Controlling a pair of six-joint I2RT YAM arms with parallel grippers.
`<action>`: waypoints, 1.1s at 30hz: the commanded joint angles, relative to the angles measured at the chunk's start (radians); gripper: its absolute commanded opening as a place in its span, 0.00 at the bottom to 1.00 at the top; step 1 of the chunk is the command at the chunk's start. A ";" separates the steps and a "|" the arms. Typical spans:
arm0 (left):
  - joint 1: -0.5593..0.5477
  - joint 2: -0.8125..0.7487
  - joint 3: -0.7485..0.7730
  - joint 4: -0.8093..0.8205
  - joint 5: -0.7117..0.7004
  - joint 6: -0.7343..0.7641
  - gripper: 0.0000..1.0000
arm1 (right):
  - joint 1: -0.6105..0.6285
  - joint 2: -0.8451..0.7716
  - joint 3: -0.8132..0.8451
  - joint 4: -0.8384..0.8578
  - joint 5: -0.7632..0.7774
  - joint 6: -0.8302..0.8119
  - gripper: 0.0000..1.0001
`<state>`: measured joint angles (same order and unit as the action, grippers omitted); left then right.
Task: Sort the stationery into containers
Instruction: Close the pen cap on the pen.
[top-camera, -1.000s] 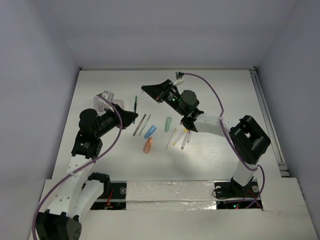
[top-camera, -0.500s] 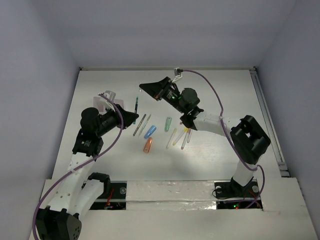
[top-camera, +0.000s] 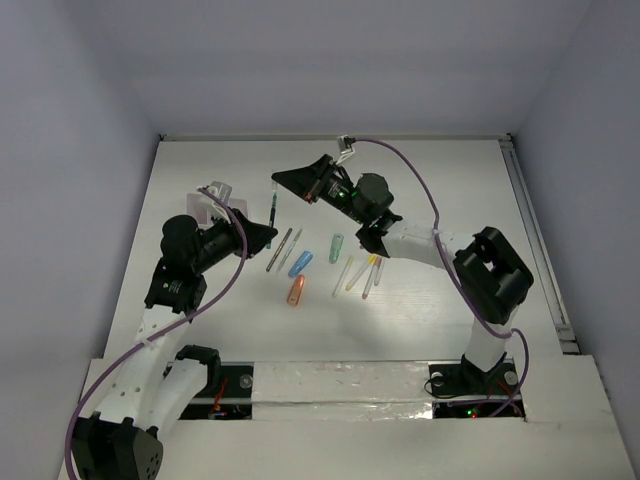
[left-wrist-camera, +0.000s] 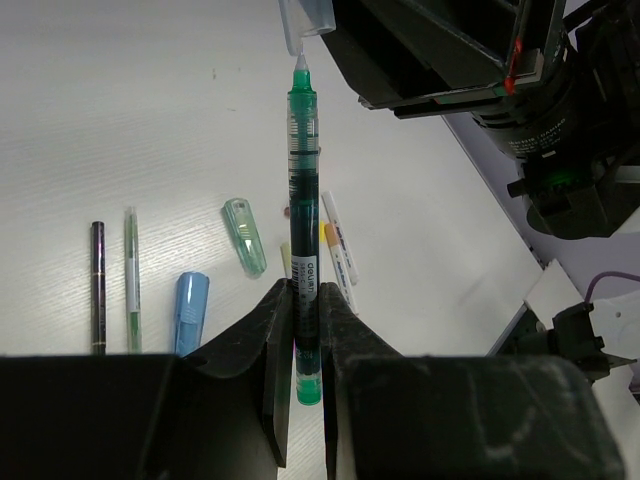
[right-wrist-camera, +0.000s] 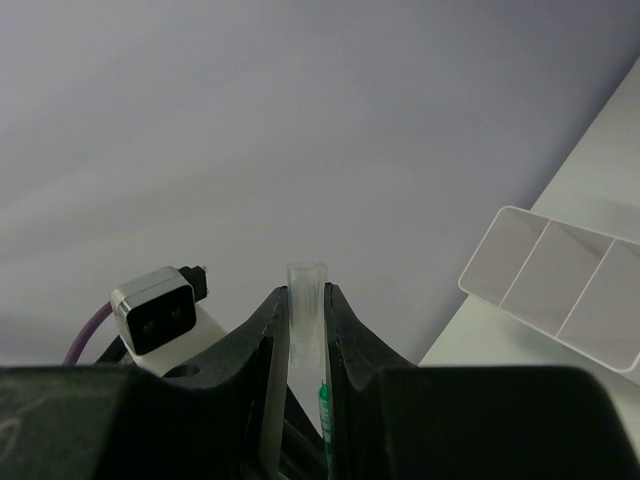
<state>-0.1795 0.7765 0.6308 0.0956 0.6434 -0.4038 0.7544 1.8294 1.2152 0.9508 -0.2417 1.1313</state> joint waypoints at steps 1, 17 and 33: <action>-0.003 -0.019 0.015 0.020 0.015 0.016 0.00 | 0.010 -0.018 0.021 0.039 -0.015 -0.011 0.00; -0.003 -0.046 0.018 0.010 -0.014 0.025 0.00 | 0.010 -0.010 0.006 0.059 -0.019 -0.019 0.00; -0.003 -0.049 0.018 0.023 0.001 0.023 0.00 | 0.010 0.030 0.041 0.042 -0.077 -0.015 0.00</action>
<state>-0.1795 0.7479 0.6308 0.0547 0.6193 -0.3958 0.7544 1.8435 1.2167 0.9573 -0.2852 1.1297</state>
